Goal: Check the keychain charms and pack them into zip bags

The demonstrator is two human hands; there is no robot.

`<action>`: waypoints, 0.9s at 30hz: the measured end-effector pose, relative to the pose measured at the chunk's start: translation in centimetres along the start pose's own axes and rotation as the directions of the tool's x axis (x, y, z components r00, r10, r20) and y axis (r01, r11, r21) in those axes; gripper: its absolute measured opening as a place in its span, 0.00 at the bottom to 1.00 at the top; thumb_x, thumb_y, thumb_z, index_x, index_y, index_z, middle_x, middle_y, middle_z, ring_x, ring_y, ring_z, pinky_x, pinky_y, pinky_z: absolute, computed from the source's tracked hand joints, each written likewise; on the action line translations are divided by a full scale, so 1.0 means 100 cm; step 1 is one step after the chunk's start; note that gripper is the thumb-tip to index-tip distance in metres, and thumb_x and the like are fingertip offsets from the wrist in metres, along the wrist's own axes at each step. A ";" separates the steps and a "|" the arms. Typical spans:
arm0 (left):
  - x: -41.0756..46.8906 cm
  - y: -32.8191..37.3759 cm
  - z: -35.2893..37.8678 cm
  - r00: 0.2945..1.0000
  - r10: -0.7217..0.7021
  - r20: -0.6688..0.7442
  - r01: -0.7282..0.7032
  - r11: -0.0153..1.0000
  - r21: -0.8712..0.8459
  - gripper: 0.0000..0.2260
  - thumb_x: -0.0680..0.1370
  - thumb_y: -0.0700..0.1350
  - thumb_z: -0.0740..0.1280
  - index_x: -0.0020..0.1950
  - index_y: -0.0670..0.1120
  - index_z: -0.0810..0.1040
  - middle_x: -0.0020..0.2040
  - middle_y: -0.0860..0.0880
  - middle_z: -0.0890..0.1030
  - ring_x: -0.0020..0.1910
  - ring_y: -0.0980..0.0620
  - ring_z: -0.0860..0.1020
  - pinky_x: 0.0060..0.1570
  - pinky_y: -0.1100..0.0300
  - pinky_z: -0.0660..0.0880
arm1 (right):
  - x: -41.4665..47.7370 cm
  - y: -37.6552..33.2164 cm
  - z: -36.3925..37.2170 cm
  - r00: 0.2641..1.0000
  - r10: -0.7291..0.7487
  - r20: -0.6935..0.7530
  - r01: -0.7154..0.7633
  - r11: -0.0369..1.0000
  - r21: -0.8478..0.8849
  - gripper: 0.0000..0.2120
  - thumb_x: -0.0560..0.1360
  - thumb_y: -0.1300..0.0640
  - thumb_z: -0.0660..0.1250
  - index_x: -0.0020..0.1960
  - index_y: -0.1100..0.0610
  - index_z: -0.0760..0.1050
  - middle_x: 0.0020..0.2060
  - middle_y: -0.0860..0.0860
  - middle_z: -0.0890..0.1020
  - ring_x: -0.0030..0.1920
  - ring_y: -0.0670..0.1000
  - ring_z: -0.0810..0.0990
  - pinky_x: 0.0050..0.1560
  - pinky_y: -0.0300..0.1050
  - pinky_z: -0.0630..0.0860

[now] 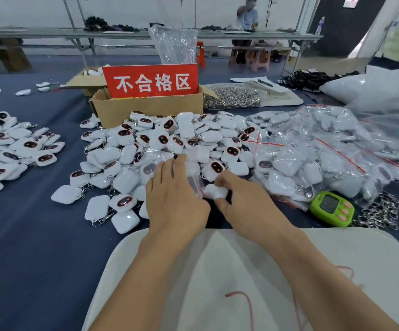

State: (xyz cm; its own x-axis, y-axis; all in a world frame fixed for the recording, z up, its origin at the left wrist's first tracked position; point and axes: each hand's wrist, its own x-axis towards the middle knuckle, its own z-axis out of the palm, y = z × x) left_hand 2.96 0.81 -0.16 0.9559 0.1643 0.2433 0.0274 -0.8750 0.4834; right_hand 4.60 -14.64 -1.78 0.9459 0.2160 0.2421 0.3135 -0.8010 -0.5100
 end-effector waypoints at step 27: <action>-0.008 0.020 0.005 0.993 -0.012 0.116 0.091 0.706 -0.703 0.16 0.76 0.42 0.74 0.37 0.65 0.85 0.29 0.53 0.83 0.28 0.60 0.78 0.33 0.68 0.74 | -0.017 0.000 -0.034 0.939 0.319 0.130 -0.292 0.540 0.789 0.09 0.77 0.64 0.68 0.46 0.53 0.85 0.30 0.46 0.80 0.32 0.44 0.73 0.36 0.35 0.72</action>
State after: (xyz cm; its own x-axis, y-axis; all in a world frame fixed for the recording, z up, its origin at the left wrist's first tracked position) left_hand 2.39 -1.28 0.18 0.9831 0.1207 0.1378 -0.0991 -0.2824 0.9542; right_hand 2.73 -16.88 0.60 0.9989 0.0203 -0.0425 -0.0413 -0.0547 -0.9976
